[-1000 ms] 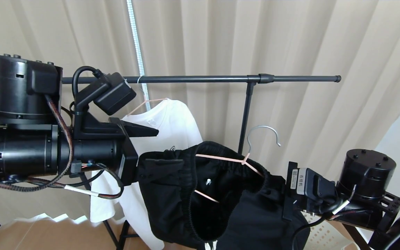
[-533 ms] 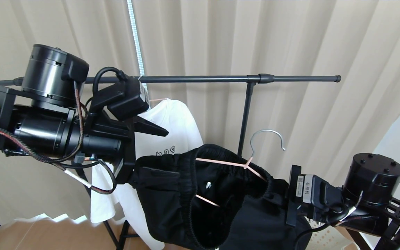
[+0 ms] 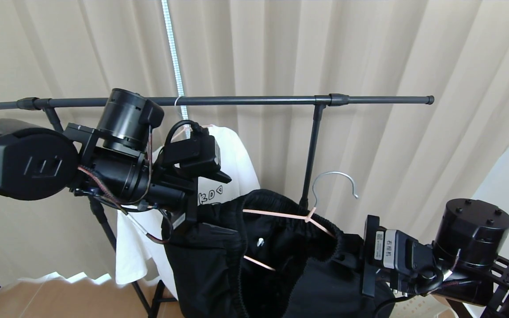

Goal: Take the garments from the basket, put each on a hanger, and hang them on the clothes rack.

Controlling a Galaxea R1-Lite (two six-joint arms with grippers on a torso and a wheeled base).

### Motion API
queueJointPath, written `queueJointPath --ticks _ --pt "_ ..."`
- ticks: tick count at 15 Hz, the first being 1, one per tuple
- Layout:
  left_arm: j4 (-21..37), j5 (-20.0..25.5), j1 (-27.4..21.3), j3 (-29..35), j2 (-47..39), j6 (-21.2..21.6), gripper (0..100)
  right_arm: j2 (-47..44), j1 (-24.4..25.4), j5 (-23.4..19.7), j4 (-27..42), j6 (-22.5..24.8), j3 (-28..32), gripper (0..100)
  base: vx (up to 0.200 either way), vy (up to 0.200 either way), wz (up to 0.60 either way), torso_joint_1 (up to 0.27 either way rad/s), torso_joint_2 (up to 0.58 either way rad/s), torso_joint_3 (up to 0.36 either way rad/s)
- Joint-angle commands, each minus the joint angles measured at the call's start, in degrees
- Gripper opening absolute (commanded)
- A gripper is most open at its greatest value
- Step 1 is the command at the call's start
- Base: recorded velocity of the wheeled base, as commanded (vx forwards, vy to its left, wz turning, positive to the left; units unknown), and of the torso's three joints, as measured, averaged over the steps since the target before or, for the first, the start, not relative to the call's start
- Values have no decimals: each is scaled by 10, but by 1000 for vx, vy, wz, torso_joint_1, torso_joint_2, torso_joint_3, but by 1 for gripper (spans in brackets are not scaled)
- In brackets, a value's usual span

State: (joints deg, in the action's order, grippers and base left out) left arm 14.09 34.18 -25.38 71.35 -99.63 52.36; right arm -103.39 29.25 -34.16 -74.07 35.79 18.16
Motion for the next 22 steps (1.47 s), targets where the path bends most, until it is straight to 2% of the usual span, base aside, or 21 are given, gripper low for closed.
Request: queueJointPath --ticks 1,7,16,22 --pt "1 0 -2 7 -15 0 100 1 3 0 0 2 -2 0 0 0 0 0 0 0" --pt "1 1 -21 5 -22 1 100 13 13 0 -3 4 -3 0 0 0 0 0 0 0" --pt "1 0 -15 -31 8 -2 100 34 13 0 -4 5 -8 0 0 0 0 0 0 0" --pt "0 0 -31 -28 0 -2 100 42 44 2 -4 4 -12 0 0 0 0 0 0 0"
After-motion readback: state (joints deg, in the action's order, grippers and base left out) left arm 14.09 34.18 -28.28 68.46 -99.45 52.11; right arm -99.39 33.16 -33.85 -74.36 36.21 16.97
